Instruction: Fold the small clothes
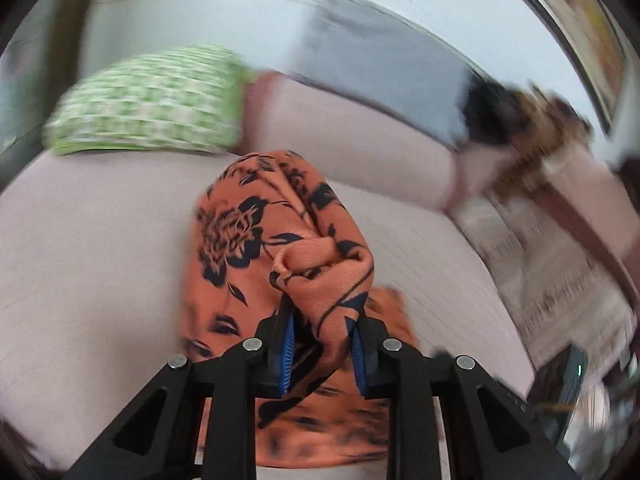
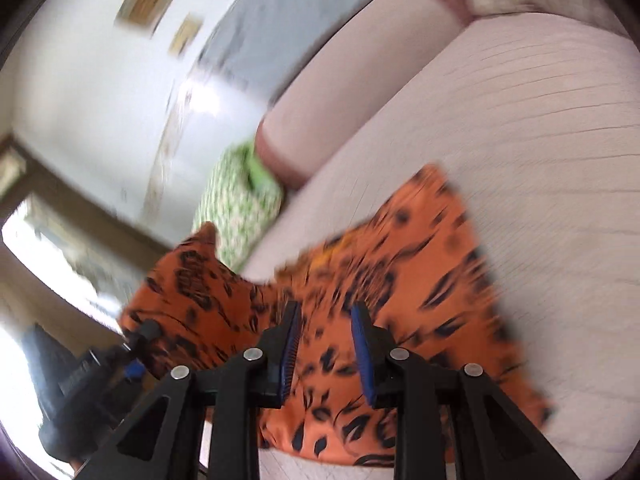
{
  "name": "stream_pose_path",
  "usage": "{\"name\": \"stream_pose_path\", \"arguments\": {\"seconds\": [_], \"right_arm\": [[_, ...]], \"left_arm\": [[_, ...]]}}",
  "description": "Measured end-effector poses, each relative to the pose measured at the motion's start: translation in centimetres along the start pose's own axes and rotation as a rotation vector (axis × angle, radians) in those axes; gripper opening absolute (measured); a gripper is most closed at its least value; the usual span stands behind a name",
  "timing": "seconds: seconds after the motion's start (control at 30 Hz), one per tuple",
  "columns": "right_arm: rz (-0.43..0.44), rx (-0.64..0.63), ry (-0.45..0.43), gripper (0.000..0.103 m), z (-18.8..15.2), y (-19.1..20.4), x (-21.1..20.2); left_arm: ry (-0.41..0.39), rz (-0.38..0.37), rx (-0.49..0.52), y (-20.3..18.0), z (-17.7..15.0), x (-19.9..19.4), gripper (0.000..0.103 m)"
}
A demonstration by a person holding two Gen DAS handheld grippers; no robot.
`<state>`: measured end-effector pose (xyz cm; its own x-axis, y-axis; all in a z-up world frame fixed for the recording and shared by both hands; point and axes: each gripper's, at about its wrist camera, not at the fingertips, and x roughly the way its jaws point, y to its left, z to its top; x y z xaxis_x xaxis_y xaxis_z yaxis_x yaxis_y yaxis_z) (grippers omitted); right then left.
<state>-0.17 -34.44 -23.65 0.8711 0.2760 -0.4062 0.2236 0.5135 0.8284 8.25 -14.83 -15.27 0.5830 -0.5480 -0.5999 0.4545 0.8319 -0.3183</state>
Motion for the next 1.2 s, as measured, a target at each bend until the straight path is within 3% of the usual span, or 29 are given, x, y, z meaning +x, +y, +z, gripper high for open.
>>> {"name": "stream_pose_path", "arguments": {"seconds": [0.1,0.13,0.17,0.23,0.27,0.33,0.4,0.47,0.6,0.67,0.73,0.83,0.93,1.03,1.1,1.13,1.17,1.2], "right_arm": [[0.027,0.095,-0.044,0.031,1.7,-2.0,-2.2],[0.049,0.130,-0.052,0.033,2.2,-2.7,-2.8],[0.083,0.167,-0.057,0.036,2.6,-3.3,-3.2],[0.119,0.215,-0.048,0.081,2.9,-3.9,-3.4],[0.125,0.230,-0.049,0.082,2.8,-4.1,-3.4],[0.124,0.221,-0.036,0.082,2.7,-3.7,-2.9],[0.100,0.198,0.029,0.082,2.3,-3.0,-1.1],[0.079,0.182,0.086,0.082,1.8,-2.6,0.2],[-0.106,0.121,0.172,0.080,-0.2,-1.6,4.3],[-0.139,0.060,0.195,0.069,-0.9,-0.6,5.3],[-0.181,-0.065,0.212,0.030,-1.9,1.3,5.9],[-0.191,-0.167,0.148,0.022,-2.5,2.9,4.7],[-0.185,-0.274,0.010,0.022,-2.2,5.3,0.9],[-0.238,-0.311,-0.061,0.023,-1.8,5.5,-1.6],[-0.280,-0.236,0.020,0.030,-1.2,3.2,-0.7],[-0.294,-0.161,0.119,0.031,-1.0,1.4,0.7],[-0.316,-0.036,0.261,0.033,-1.0,-1.1,2.6],[-0.286,0.021,0.270,0.032,-1.0,-2.0,2.5]], "left_arm": [[0.120,-0.173,0.021,-3.3,-1.1,2.3,0.037],[0.119,-0.208,0.033,-3.4,-1.4,2.0,0.043],[0.104,-0.212,0.053,-3.3,-1.5,1.5,0.058],[0.019,-0.147,0.089,-1.6,-1.5,-0.4,0.075],[-0.008,-0.112,0.086,-0.7,-1.3,-0.9,0.076],[-0.010,-0.045,0.072,1.8,-0.9,-1.1,0.076],[0.047,0.048,0.059,4.7,-1.2,-0.1,0.076],[0.086,0.086,0.039,6.7,-1.9,0.8,0.076],[0.149,0.101,0.030,8.0,-4.8,1.9,0.076],[0.202,0.127,0.073,7.5,-6.0,2.7,0.076],[0.218,0.119,0.083,7.4,-6.6,3.0,0.076],[0.205,0.082,0.086,6.5,-6.6,2.3,0.076],[0.161,0.035,0.122,5.1,-6.1,1.3,0.076],[0.148,0.050,0.195,3.1,-6.1,1.6,0.076],[0.203,0.102,0.238,2.5,-7.1,3.4,0.076],[0.249,0.132,0.256,2.5,-7.6,4.6,0.077],[0.281,0.136,0.256,2.7,-8.3,5.3,0.077],[0.265,0.104,0.229,3.1,-8.4,5.1,0.077]]}}
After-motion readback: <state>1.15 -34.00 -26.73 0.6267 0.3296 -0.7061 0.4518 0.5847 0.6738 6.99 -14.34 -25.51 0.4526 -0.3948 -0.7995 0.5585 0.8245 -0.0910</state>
